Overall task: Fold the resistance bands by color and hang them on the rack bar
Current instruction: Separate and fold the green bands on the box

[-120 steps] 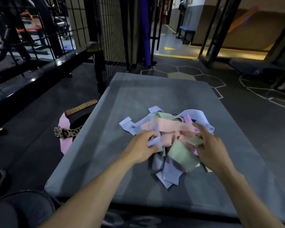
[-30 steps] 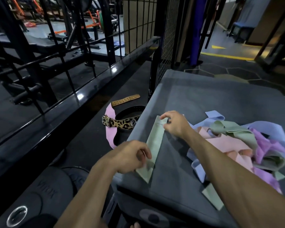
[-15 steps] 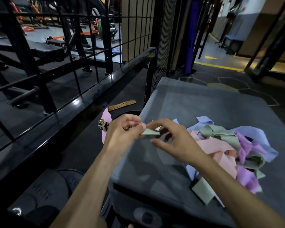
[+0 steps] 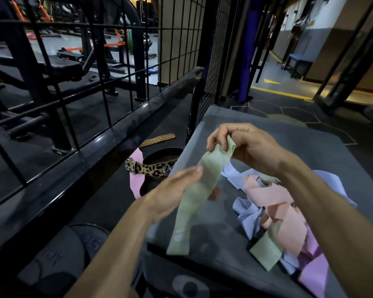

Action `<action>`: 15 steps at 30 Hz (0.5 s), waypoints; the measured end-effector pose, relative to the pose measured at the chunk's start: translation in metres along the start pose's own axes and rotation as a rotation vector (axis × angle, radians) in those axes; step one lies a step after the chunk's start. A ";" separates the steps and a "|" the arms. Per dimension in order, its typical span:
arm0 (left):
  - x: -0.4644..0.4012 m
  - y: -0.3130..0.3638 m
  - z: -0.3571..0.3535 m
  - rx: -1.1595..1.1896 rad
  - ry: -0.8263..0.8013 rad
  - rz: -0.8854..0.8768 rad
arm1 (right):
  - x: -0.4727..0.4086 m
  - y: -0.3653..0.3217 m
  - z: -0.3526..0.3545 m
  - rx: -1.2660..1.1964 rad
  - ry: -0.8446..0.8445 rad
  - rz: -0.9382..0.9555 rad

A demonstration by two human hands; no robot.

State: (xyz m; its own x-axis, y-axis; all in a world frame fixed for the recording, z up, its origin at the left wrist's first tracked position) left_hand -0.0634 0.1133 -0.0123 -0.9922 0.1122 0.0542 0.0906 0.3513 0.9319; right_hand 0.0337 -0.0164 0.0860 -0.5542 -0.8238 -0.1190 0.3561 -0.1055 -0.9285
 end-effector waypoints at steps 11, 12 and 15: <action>-0.009 -0.024 0.025 -0.153 0.142 0.199 | -0.029 0.088 0.005 -0.019 0.097 -0.542; -0.011 -0.025 0.027 -0.160 0.153 0.213 | -0.033 0.094 0.008 0.015 0.083 -0.537; -0.021 -0.034 0.040 -0.223 0.212 0.276 | -0.050 0.110 0.017 0.314 0.052 -0.480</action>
State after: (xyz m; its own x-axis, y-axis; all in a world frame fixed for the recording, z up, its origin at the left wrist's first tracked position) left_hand -0.0426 0.1363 -0.0597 -0.9312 -0.0278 0.3634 0.3577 0.1222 0.9258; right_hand 0.1136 0.0039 -0.0042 -0.7423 -0.6151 0.2660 0.2573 -0.6281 -0.7344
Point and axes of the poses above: each hand's wrist, its own x-axis away from the middle knuckle, its own z-axis out of the back of the hand, y = z × x, the point moved 4 cm from there along -x, towards the middle knuckle, and after that the axes turned 9 degrees about x, right-handed, at the moved point
